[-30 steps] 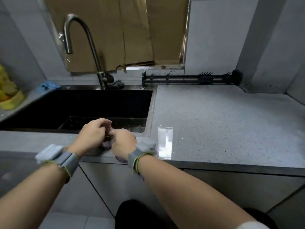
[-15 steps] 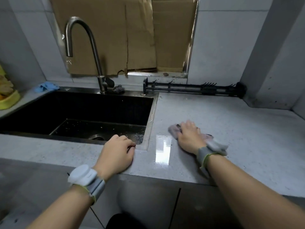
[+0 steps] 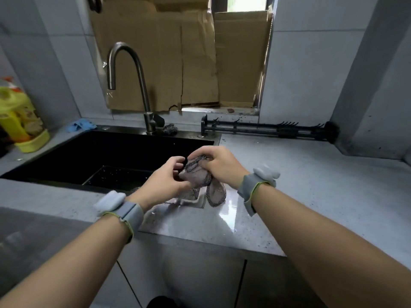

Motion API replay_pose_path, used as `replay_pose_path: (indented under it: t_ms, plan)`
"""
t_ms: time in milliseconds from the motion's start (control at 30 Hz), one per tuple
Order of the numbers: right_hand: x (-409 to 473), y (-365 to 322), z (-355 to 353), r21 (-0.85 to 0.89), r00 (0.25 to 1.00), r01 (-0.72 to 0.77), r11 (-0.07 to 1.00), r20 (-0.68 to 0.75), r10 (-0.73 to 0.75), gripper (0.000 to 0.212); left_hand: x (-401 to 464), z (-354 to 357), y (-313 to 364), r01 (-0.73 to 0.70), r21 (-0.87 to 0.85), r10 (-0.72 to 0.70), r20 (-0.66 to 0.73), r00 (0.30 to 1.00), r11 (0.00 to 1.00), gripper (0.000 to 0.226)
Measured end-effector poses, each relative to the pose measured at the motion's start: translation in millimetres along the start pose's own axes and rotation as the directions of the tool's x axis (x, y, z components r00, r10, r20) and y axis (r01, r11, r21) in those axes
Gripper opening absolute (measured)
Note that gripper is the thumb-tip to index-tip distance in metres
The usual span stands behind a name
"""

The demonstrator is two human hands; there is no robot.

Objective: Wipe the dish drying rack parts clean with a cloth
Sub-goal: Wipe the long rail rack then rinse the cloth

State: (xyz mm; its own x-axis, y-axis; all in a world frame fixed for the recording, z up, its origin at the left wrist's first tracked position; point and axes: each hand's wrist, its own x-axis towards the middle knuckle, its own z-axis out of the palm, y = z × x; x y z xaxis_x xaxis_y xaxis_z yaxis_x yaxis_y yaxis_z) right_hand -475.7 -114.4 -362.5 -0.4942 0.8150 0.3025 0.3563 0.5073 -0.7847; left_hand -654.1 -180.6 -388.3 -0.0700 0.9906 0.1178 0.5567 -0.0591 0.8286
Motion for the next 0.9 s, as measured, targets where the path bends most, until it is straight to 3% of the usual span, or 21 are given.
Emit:
replay_pose_path:
  t_ms: [33,100,167,200,300,400,467,567,633,767,900]
  plan:
    - [4.4,-11.4,-17.2,0.029,0.999,0.038,0.999,-0.001,-0.038,0.035,6.3,0.8,13.7,-0.043,-0.058,0.043,0.004,0.999,0.997,0.072]
    - [7.5,-21.3,-36.5,0.065,0.998,0.062,0.996,-0.009,-0.062,0.034,16.6,5.4,34.2,-0.091,-0.088,0.090,-0.008,0.996,0.992,0.048]
    - [8.9,-20.7,-52.4,0.014,0.998,0.053,0.998,-0.043,-0.053,0.029,24.8,9.2,50.1,-0.137,-0.004,0.137,-0.008,0.991,0.991,0.018]
    - [9.6,-18.1,-63.1,-0.040,0.996,0.044,0.998,-0.074,-0.046,0.025,31.0,9.3,57.1,-0.173,0.068,0.173,-0.006,0.985,0.983,0.015]
    - [9.7,-11.4,-98.5,-0.195,0.988,-0.041,0.980,-0.153,0.011,0.009,50.8,-1.1,84.2,-0.244,0.192,0.241,0.038,0.970,0.951,0.011]
    - [12.3,-10.8,-127.8,-0.259,0.974,-0.125,0.958,-0.218,0.069,0.011,65.9,-19.8,114.8,-0.335,0.304,0.321,0.097,0.942,0.892,0.007]
    - [18.2,-11.7,-145.9,-0.229,0.960,-0.195,0.954,-0.245,0.138,0.012,77.9,-33.5,128.3,-0.329,0.375,0.311,0.109,0.944,0.867,0.009]
    - [26.0,-14.9,-164.5,-0.080,0.940,-0.277,0.958,-0.228,0.253,0.017,94.9,-47.0,138.3,-0.245,0.514,0.221,0.109,0.969,0.822,0.033]
    - [29.5,-16.1,-164.9,-0.021,0.936,-0.293,0.956,-0.211,0.282,0.018,101.9,-43.3,139.9,-0.199,0.471,0.186,0.075,0.980,0.859,0.036]
    - [36.9,-17.8,-145.1,0.042,0.943,-0.288,0.957,-0.164,0.291,0.013,109.3,-11.7,139.9,-0.092,0.206,0.115,-0.105,0.988,0.974,0.036]
    - [41.9,-26.0,-117.0,0.225,0.956,-0.255,0.940,-0.085,0.279,0.013,108.7,15.9,143.6,-0.023,-0.134,0.000,-0.173,0.985,0.991,0.027]
